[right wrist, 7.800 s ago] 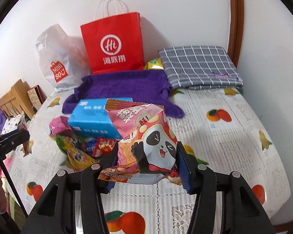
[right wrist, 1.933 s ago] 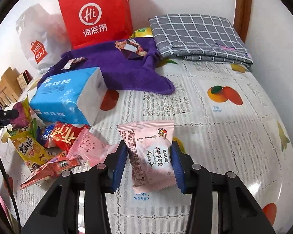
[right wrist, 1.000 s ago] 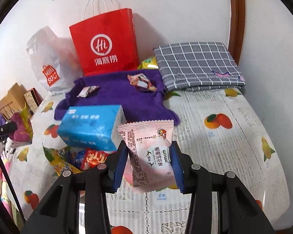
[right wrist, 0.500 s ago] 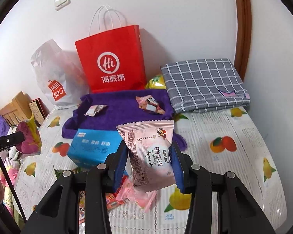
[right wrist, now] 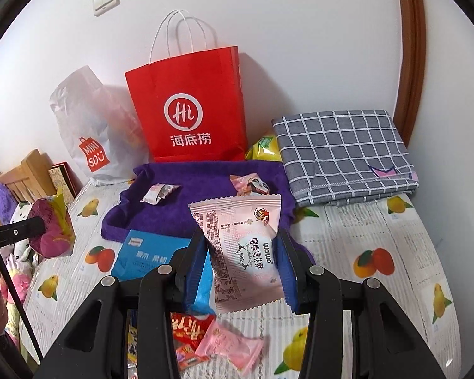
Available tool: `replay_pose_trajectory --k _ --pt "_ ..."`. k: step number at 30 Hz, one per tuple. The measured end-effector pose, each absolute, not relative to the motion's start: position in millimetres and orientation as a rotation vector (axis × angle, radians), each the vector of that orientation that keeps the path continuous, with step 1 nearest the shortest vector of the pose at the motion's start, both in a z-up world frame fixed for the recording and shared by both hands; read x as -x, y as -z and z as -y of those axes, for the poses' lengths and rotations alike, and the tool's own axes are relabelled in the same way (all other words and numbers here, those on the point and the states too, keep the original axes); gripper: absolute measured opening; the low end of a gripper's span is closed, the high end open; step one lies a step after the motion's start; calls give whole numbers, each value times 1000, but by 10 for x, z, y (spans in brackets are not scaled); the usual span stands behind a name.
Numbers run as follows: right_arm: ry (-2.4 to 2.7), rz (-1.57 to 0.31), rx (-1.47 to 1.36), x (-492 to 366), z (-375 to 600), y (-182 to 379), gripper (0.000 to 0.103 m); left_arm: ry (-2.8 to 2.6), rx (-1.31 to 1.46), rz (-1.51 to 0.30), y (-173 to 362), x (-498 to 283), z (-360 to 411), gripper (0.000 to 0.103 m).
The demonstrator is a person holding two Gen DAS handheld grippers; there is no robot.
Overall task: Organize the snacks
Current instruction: 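Carry the pink packet and pink bag onto the purple towel with both tools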
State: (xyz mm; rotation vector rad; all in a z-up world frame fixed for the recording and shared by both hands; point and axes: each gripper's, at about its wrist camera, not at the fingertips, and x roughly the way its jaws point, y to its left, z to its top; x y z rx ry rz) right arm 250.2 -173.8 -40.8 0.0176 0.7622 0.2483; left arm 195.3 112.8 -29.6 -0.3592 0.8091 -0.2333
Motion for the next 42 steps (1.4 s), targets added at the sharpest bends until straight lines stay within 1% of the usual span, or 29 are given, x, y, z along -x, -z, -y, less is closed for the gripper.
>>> replay_pose_trajectory --k 15,25,35,42 --pt "-246 -783 -4 -2882 1663 514 43 243 345 -826 380 -2319 -1084 51" --pt "-244 -811 -13 -3188 1661 644 43 218 347 -843 466 -2581 -1185 51" --pt "-276 -903 -28 -3621 1615 996 43 200 386 -877 713 -2899 -1319 51" --pt "-278 -950 -90 -3878 1656 1278 43 192 400 -910 859 -3151 -1380 51"
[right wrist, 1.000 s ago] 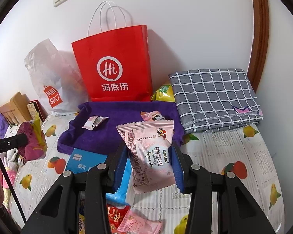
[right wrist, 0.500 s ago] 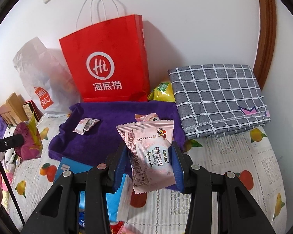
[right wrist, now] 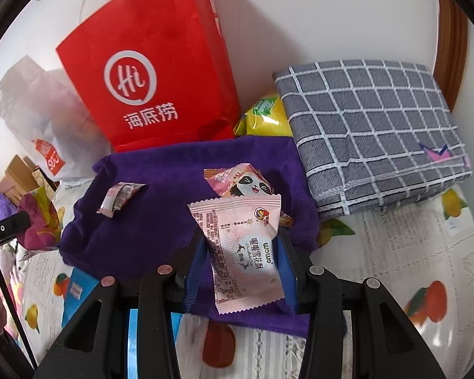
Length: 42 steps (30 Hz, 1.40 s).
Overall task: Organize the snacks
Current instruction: 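Carry the pink packet and pink bag onto the purple towel with both tools, then open both tools to release the pink packet and pink bag on the towel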
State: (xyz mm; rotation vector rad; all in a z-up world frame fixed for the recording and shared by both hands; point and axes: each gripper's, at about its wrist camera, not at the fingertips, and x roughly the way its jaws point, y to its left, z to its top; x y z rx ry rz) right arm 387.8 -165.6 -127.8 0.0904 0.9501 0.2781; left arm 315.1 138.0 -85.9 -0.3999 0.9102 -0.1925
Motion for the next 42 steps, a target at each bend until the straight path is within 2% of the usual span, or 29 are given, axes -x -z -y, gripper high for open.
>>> replay_pose_trajectory --k 24,26,30,32,34,42 --pt "-336 -1025 -68 -4136 1423 1640 46 162 344 -1032 1365 -3660 -1202 51" --pt "-335 -1034 -47 -4125 1389 1630 56 166 342 -1043 1389 -3683 -1176 52" --pt "-326 -1020 -10 -4036 1384 1553 59 169 326 -1072 1412 -3700 -1146 54" --pt "-319 -999 11 -3963 1391 1483 66 171 330 -1073 1388 -3677 -1151 66" --pt "-309 -973 21 -3885 1411 1411 70 171 338 -1050 1328 -3629 -1163 69" --pt "-305 -900 70 -3504 1463 1168 72 148 339 -998 1067 -3333 -1239 72"
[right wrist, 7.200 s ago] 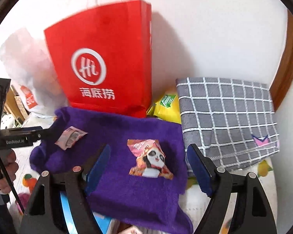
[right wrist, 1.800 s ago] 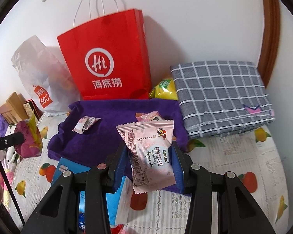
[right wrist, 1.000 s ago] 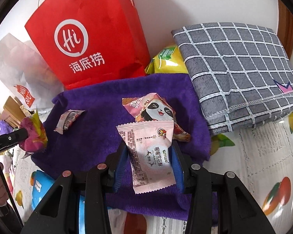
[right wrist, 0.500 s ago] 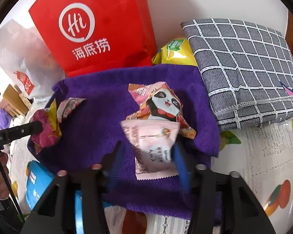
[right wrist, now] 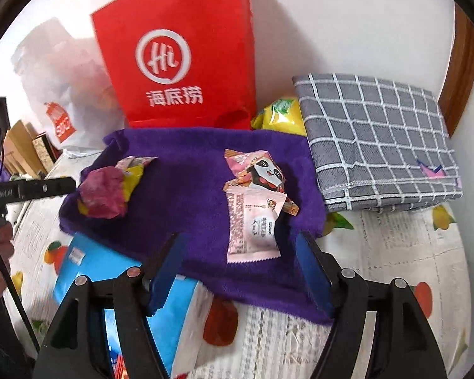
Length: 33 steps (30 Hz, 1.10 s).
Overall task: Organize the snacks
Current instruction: 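Open both tools to release the pink packet and pink bag on the towel, then move both tools back toward the remaining snack pile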
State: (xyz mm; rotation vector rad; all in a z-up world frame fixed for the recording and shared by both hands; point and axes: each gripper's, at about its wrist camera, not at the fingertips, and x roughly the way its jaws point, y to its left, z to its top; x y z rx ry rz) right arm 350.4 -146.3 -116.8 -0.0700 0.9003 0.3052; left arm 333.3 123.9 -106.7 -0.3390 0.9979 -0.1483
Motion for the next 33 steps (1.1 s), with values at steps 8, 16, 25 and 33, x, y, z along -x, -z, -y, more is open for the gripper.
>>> replay_pose_trajectory --k 8,16,25,33 --pt "-309 -870 25 -3034 1639 1112 72 128 316 -944 880 -2886 -1235 72" --pt "-386 -917 -5 -2525 1855 1254 64 154 340 -965 902 -2463 -1226 72" --pt "-475 -923 139 -1942 1749 1480 60 166 373 -989 963 -2055 -1213 72" --pt "-441 -954 291 -1964 1568 1786 60 134 367 -987 938 -1660 -1325 72"
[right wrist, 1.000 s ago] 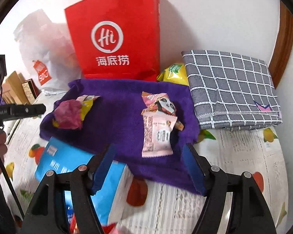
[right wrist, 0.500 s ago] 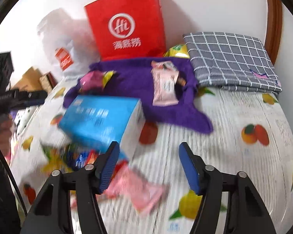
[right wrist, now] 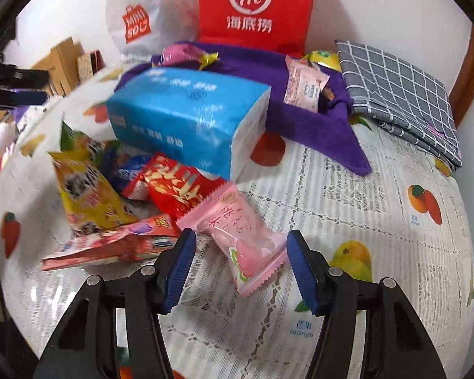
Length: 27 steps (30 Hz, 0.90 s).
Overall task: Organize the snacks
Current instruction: 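Move both tools back toward the remaining snack pile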
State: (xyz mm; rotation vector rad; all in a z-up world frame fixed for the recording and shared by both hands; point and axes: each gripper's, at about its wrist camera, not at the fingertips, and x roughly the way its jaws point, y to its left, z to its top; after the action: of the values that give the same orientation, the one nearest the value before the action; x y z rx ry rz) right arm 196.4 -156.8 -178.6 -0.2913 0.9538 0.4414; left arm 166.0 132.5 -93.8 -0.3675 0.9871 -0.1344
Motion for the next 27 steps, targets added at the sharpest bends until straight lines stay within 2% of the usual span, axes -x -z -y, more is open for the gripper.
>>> replay_pose_trajectory --k 6,8,14,27 --pt "-431 -934 335 -2071 1457 1856 60 130 366 -989 945 -1510 -1350 72" --pt "-439 -938 321 -2101 1462 1858 54 133 370 -990 951 -1482 -1349 72" --pt "-414 -932 304 -2045 1535 1807 50 151 381 -994 1009 -1403 -1329 72" --pt "-216 -971 106 -1827 2040 1829 53 228 443 -1048 1422 -1517 -1051 72"
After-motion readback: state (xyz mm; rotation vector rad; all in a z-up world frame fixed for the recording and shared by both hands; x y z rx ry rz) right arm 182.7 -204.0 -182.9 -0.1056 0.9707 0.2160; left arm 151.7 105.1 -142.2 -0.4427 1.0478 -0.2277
